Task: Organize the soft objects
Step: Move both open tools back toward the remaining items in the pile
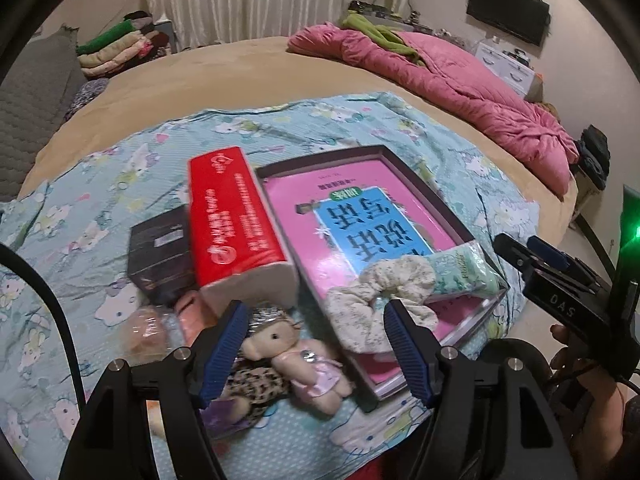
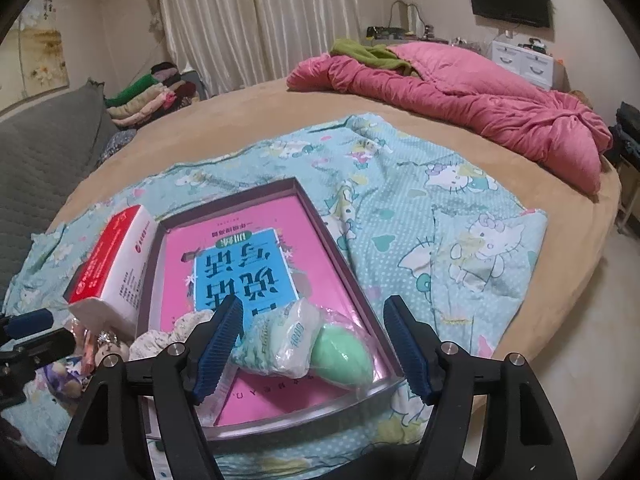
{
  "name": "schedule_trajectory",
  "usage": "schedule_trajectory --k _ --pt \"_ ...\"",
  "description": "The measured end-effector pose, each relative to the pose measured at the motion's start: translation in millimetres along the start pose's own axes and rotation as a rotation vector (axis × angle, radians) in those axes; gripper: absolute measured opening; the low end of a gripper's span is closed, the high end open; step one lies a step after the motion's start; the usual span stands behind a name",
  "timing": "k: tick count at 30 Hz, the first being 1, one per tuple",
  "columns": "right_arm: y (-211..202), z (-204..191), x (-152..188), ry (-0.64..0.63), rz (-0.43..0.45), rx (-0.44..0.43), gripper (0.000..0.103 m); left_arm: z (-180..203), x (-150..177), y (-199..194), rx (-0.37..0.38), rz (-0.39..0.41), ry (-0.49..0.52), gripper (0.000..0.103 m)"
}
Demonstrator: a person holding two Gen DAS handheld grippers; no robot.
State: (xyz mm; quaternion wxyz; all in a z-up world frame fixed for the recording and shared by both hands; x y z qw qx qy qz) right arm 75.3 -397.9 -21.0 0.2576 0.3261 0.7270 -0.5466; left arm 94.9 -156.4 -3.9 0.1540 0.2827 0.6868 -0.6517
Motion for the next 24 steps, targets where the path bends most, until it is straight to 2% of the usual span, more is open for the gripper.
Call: schedule_trajectory --k 16,24 --pt "-9.7 -40.1 -5.4 -0.074 0.004 -0.061 0.077 -78.9 0.5 -22.7 -0.082 0.027 -0.133 0.074" --pt "-14.5 -81.1 -4.4 -0.132 -0.013 -0.153 0.077 -125.0 6.8 -37.5 -0.115 0.039 -0.207 0.074"
Point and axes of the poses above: each gripper's, at about its wrist camera, not at the fingertips, and y roughly the way its jaws point, z to its right, x to its underside, the point moved 3 cm from there along y, roughly the way its jaws point, and after that the axes turned 14 degrees about -x, right-handed, at the moved point
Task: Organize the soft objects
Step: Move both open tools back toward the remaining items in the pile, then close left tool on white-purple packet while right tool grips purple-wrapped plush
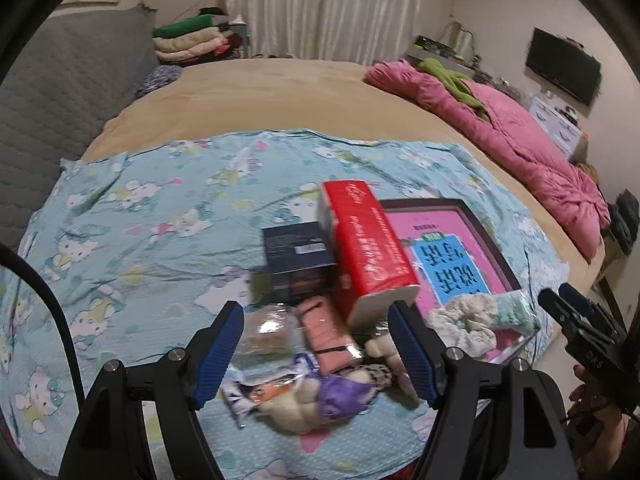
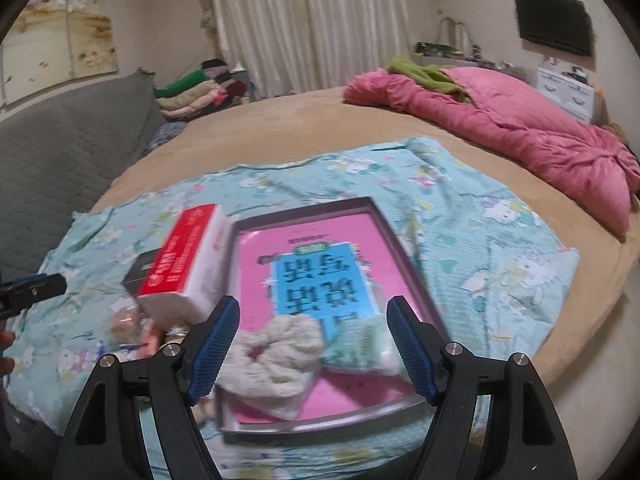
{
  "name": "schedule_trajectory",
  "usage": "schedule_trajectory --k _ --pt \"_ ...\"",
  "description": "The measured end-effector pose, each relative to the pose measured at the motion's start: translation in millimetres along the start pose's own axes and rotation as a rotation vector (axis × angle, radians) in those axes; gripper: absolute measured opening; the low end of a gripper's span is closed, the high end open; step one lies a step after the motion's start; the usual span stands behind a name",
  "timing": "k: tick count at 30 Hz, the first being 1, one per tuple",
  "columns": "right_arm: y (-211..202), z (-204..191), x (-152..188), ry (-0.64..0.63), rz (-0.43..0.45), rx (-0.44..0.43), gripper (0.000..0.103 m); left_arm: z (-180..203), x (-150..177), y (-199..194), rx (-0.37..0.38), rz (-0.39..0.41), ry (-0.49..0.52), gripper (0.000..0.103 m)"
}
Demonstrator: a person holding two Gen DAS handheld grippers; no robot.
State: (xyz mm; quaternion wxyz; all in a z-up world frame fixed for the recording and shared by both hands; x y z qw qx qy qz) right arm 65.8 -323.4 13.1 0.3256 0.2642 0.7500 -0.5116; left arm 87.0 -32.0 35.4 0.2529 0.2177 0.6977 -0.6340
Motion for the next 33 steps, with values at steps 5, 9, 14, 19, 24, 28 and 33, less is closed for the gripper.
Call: schedule_trajectory --k 5,9,14,19,24,28,33 --pt "1.9 -21.4 -0.5 -0.041 -0.013 -0.03 0.077 -28.9 3.0 -1.7 -0.033 -0.003 -0.039 0.074" --pt "3.1 -33.0 0.8 -0.06 -0.025 -0.051 0.077 -48.3 7.5 -0.6 -0.046 -0.013 -0.069 0.074" --pt "5.5 -44.3 2.8 -0.083 -0.041 -0.069 0.077 -63.5 16.5 2.3 -0.059 -0.028 -0.081 0.074" --pt "11.5 -57.6 7.5 -0.115 -0.073 -0.087 0.077 -66.8 30.0 5.4 -0.053 -0.047 -0.064 0.074" --pt "19.1 -73.9 13.3 -0.16 -0.107 -0.122 0.077 -70.3 44.3 14.8 -0.045 -0.074 -0.052 0.074" --pt "26.6 -92.4 20.8 -0.21 -0.136 -0.175 0.077 -76.6 53.5 29.0 -0.044 -0.108 -0.062 0.074" --pt "40.9 -116.1 34.7 -0.269 -0.191 -0.276 0.077 -79.6 68.2 51.2 -0.028 -0.164 -0.063 0.074"
Point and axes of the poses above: each gripper's, at about its wrist camera, not at the fingertips, and y roughly the way its jaws point, z to its right, x to its underside, the point moved 3 cm from there along y, roughly the way its jaws point, and after that the axes turned 14 degrees about -x, right-handed, at the moved point
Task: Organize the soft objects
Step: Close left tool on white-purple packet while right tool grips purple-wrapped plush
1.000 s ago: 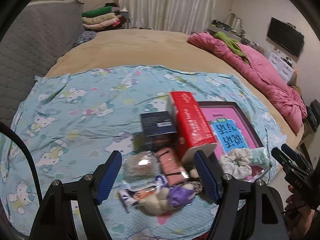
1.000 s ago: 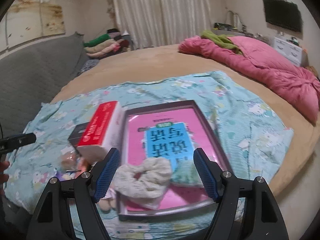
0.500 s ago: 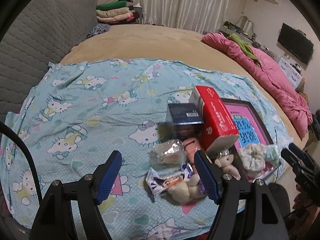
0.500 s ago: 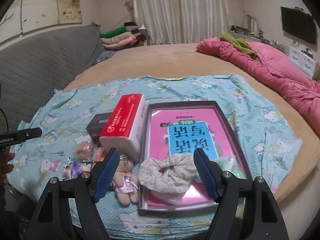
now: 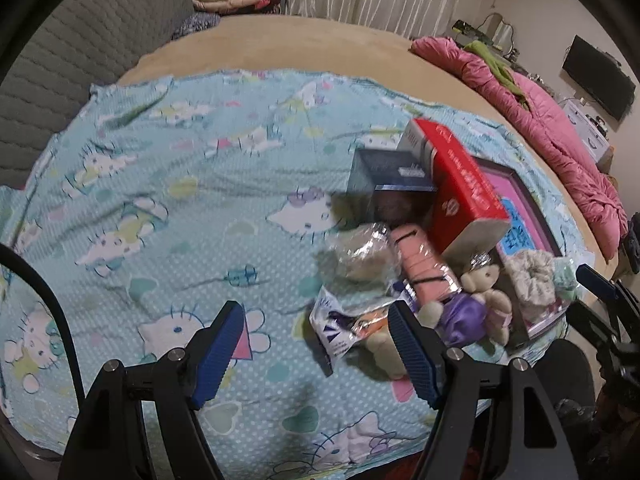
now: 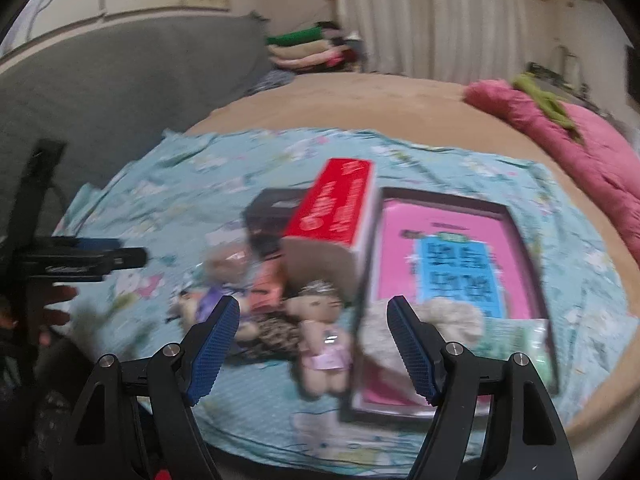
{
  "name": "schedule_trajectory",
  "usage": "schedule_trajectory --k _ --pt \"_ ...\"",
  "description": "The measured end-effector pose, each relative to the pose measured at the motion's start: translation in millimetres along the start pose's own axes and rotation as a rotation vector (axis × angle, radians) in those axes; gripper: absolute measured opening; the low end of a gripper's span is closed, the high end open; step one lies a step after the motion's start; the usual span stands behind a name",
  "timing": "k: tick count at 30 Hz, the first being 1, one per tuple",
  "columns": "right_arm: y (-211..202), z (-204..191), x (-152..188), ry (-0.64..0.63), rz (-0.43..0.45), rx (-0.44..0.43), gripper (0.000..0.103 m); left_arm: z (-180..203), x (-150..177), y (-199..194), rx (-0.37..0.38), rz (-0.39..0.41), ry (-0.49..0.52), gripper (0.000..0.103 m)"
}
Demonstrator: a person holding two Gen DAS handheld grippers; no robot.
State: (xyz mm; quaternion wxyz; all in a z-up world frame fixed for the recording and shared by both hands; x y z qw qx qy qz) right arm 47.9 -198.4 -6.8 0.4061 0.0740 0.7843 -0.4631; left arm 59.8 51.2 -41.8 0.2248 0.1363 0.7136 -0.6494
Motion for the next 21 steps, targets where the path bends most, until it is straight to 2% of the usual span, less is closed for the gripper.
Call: schedule_trajectory --k 5,8,21 --pt "33.4 -21.7 7.1 -0.094 -0.081 -0.101 0.078 -1.0 9.3 26.3 0.084 -0.057 -0.017 0.074" --pt "52.7 -32.7 12.7 -0.152 -0.127 -0.129 0.078 -1.7 11.1 37.9 0.117 -0.078 -0.024 0.074" --pt "108.7 -51.0 20.3 -0.28 -0.218 -0.167 0.078 11.6 10.1 60.1 0.171 -0.101 0.005 0.074"
Point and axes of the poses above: each gripper's, at about its wrist camera, not at the fingertips, and y roughly the way its jaws point, z to its right, x to its underside, the point moved 3 cm from there along y, roughly the way its jaws point, and after that the axes turned 14 degrees about -x, right-handed, at the moved point
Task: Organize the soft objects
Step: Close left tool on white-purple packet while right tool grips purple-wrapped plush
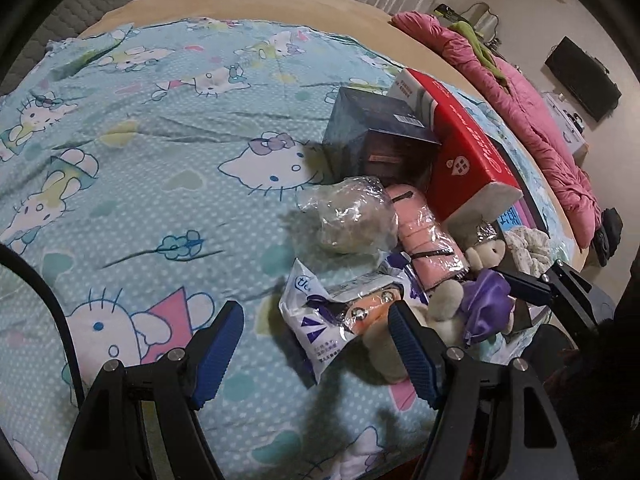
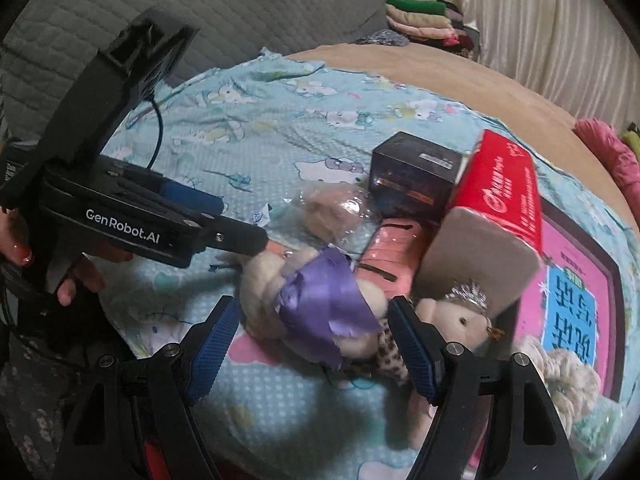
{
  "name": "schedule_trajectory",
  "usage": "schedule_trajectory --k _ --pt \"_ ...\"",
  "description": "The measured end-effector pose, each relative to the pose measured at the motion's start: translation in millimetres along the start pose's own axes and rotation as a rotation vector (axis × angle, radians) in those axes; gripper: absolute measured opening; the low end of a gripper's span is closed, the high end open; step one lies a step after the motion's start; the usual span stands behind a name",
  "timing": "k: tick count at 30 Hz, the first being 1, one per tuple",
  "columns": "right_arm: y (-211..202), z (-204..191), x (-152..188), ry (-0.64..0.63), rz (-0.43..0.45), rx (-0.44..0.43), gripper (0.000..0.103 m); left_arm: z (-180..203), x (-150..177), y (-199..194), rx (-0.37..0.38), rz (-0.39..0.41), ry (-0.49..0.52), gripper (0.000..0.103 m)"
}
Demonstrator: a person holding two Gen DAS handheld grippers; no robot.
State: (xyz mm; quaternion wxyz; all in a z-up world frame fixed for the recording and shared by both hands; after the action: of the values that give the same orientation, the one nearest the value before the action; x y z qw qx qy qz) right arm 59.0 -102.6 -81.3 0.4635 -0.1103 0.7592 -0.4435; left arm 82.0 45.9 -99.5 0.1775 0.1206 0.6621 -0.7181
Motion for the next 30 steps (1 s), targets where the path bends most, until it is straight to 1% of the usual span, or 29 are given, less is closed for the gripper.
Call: schedule_trajectory --k 4,5,6,7,8,10,13,15,17,18,20,24,26,27,30 --pt "7.8 -1.0 -2.6 -0.043 0.0 0.003 0.078 -2.2 -1.2 6.0 0.019 -0.009 -0.01 0.074" --pt "9.9 -0.9 -2.9 -0.05 -0.001 0.001 0.077 -3.1 -1.1 8.3 0.022 -0.014 -0.015 0.074" --pt "11.0 -0.5 -3.2 -0.058 0.002 0.005 0.074 -4.1 -0.8 9.9 0.024 -0.019 -0.019 0.074" --pt "11.8 -0.3 -3.3 -0.06 0.001 0.009 0.064 -5.4 -0.9 12.5 0.027 -0.024 -0.025 0.074" --pt "12.5 0.8 -3.1 -0.064 0.0 0.009 0.057 -6.4 -1.2 14.8 0.034 -0.027 -0.031 0.074" --pt "13.7 1.6 -2.2 -0.064 -0.006 -0.009 0.054 -7.8 -1.1 19.1 0.054 -0.039 -0.046 0.074" --pt "13.5 -0.1 -0.7 -0.088 -0.008 -0.004 0.05 -7.0 -1.7 23.1 0.074 -0.041 -0.055 0.074" --pt "12.4 1.4 -0.7 -0.082 -0.008 0.0 0.048 -5.7 -3.1 25.1 0.091 -0.04 -0.065 0.074" --pt "9.8 4.0 -0.6 -0.059 -0.002 0.001 0.046 -4.0 -3.7 27.9 0.12 -0.05 -0.079 0.07" --pt "7.6 5.9 -0.3 -0.046 0.003 0.001 0.046 -2.2 -4.1 30.1 0.148 -0.059 -0.085 0.066" --pt "1.0 9.8 0.6 -0.022 0.014 0.012 0.045 2.9 -4.1 33.6 0.171 -0.075 -0.08 0.061" --pt "-9.3 15.5 3.5 0.019 0.029 0.024 0.044 17.1 -5.1 34.7 0.169 -0.074 -0.038 0.057" --pt "-12.3 15.8 4.7 0.022 0.031 0.03 0.044 19.8 -4.0 32.8 0.181 -0.067 -0.033 0.052" --pt "-13.9 15.3 4.6 0.023 0.037 0.033 0.043 20.3 -3.7 31.1 0.185 -0.063 -0.032 0.046" --pt "-20.2 14.5 3.0 0.028 0.059 0.033 0.043 21.6 -4.5 21.6 0.171 -0.025 -0.029 0.043"
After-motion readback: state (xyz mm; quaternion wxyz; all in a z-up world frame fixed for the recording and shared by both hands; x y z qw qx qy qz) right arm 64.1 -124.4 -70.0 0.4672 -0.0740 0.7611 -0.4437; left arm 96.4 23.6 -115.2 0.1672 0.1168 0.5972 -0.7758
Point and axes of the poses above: each gripper's, at about its wrist camera, not at the fingertips, and y roughly the way its jaws point, z to its right, x to its underside, the point moved 3 cm from there along y, roughly the way its jaws point, and after that the axes turned 14 degrees about -x, right-handed, at the moved point
